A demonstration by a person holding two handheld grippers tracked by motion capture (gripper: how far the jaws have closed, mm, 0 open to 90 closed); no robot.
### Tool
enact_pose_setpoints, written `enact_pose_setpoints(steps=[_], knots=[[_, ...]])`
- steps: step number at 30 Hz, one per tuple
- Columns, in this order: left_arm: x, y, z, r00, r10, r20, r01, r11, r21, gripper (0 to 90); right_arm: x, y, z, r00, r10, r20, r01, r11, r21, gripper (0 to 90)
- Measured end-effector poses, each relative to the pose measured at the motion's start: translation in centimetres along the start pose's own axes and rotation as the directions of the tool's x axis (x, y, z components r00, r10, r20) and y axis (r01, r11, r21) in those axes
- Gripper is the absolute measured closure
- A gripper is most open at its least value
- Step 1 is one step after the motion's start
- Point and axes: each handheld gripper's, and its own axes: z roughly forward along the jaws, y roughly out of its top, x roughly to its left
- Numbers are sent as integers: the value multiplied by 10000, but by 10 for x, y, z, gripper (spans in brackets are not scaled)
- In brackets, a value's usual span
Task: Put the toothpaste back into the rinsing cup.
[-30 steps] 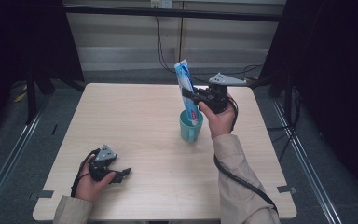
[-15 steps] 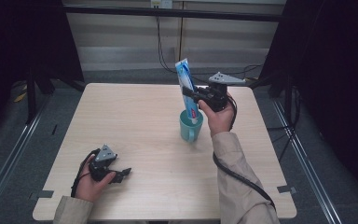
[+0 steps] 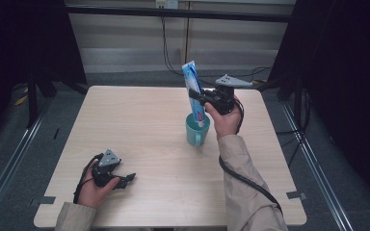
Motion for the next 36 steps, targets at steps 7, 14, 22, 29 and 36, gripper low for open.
enact_pose_setpoints(steps=[7,14,22,29,36], knots=[[0,0,0,10000,7,8,-7,10000,23,187,-2,-3,5,10000,-5,56,5,10000,59,739],[0,0,0,10000,1,6,-1,10000,-2,187,-7,-11,11,9998,125,142,-126,9999,19,737],[0,0,0,10000,4,22,-4,10000,18,187,-14,-21,15,9983,258,515,-262,9996,62,736],[0,0,0,10000,10,12,-10,10000,24,187,-17,-28,19,9977,251,627,-262,9995,164,734],[0,0,0,10000,18,2,-18,10000,12,187,-19,-35,20,9974,249,674,-265,9994,241,732]])
